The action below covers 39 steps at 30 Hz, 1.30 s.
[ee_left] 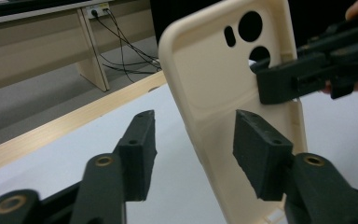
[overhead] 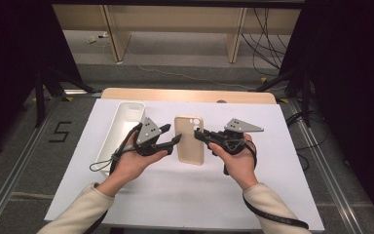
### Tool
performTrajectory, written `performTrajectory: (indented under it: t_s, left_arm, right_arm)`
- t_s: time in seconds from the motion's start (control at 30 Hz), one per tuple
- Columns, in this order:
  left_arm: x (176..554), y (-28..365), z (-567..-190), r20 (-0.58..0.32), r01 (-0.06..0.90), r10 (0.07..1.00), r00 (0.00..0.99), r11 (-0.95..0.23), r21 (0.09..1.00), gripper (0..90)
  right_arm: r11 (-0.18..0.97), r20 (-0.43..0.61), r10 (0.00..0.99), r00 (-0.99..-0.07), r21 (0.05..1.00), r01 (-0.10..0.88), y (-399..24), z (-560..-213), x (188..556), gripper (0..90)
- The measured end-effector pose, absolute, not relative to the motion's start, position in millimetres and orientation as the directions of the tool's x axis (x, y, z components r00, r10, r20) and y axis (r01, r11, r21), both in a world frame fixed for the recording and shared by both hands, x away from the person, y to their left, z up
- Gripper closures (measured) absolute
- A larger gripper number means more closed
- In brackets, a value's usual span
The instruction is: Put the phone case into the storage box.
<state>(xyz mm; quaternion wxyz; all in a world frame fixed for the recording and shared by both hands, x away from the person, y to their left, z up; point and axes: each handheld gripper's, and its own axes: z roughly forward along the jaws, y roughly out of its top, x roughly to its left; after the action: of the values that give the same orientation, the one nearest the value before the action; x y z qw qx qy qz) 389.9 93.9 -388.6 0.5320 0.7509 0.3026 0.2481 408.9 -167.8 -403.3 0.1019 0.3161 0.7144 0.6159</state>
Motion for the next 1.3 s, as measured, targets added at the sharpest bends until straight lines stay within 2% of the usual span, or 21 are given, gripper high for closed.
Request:
performTrajectory:
  t_s: [0.13, 0.27, 0.83, 1.03, 1.3]
  left_arm:
    - [394, 93, -384, 0.011, 0.204, 0.734, 0.679, -0.203, 0.958, 57.5]
    - [397, 94, -382, -0.024, 0.222, 0.742, 0.67, -0.169, 0.96, 61.2]
    - [402, 92, -379, -0.068, 0.233, 0.751, 0.656, -0.116, 0.965, 72.1]
    - [402, 91, -379, -0.08, 0.236, 0.759, 0.646, -0.098, 0.967, 78.7]
    - [402, 91, -379, -0.088, 0.237, 0.768, 0.635, -0.086, 0.968, 81.6]
  right_arm:
    - [0.042, 0.243, 0.576, -0.78, 0.945, 0.325, -168, -404, 408, 81.4]
    - [0.039, 0.246, 0.58, -0.776, 0.944, 0.328, -167, -405, 408, 81.4]
    - [0.051, 0.238, 0.581, -0.778, 0.944, 0.326, -165, -407, 407, 81.4]
    - [0.048, 0.242, 0.577, -0.78, 0.943, 0.328, -164, -407, 408, 81.3]
    - [0.057, 0.24, 0.581, -0.778, 0.941, 0.333, -164, -407, 407, 81.3]
